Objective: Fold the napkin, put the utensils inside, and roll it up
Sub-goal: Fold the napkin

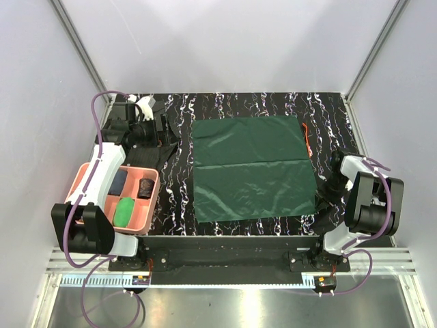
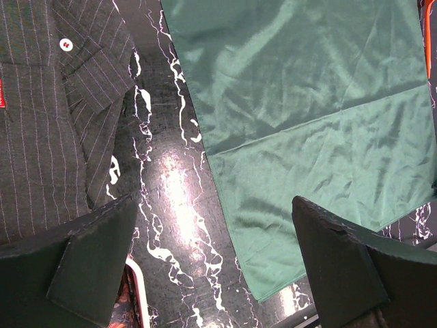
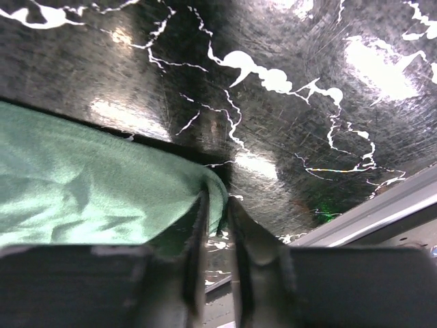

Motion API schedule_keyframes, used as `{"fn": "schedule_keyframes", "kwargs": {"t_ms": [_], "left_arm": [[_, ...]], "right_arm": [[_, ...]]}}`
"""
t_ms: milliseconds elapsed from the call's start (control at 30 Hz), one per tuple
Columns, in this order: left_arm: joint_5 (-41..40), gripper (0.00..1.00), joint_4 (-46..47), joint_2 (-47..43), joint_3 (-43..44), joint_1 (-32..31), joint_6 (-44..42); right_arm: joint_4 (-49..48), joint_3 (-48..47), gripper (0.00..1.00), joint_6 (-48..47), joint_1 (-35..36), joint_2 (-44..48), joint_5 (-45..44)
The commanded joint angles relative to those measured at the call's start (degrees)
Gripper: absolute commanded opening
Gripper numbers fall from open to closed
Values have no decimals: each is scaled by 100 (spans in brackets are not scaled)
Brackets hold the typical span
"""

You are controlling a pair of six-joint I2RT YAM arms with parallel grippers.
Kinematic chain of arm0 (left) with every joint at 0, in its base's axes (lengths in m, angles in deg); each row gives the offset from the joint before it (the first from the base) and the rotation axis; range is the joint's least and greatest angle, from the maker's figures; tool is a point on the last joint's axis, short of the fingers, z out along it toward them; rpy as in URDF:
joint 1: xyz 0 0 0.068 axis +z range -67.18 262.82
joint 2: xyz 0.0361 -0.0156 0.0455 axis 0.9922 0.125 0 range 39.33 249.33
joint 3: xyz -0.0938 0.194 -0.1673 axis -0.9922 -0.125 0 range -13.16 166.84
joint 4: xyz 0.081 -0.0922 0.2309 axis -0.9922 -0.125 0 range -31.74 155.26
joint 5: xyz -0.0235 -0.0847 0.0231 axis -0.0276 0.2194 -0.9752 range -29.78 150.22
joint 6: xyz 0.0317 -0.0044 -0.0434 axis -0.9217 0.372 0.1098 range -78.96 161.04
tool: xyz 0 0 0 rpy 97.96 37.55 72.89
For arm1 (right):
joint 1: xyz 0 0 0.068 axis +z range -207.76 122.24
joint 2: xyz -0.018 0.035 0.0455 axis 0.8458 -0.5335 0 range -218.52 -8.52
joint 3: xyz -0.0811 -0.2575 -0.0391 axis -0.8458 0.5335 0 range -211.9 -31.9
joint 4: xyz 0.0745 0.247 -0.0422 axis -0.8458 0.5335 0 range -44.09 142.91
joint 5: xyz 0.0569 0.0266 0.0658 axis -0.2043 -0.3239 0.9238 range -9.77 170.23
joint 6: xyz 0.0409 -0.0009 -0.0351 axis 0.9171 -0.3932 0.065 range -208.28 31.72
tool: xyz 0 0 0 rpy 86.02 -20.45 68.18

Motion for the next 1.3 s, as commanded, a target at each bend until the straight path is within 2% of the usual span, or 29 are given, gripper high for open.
{"fn": "schedule_keyframes", "kwargs": {"t_ms": [0, 67, 167, 233, 367, 600, 833, 1267], "left_arm": [[238, 98, 253, -86, -36, 24, 40], [238, 98, 262, -78, -36, 24, 57], [282, 98, 271, -60, -36, 24, 66], [326, 98, 280, -69, -54, 24, 84], [422, 98, 332, -25, -80, 24, 127], [537, 98, 385, -86, -106, 24, 172], [431, 99, 438, -253, -142, 32, 154], [510, 99, 561, -385, -221, 76, 233]], "right_arm": [[-59, -168, 15, 3, 5, 350, -232], [-85, -229, 6, -40, 13, 473, -214], [-94, -439, 0, -190, 101, 711, -275], [-94, -580, 0, -216, 241, 781, -381], [-120, -1272, 0, -85, 1258, 519, -662], [-366, -2934, 0, 82, 2920, -1210, -803], [-621, -5120, 0, 153, 4011, -2917, -540], [-1263, -7979, 0, 425, 4610, -5034, 260]]}}
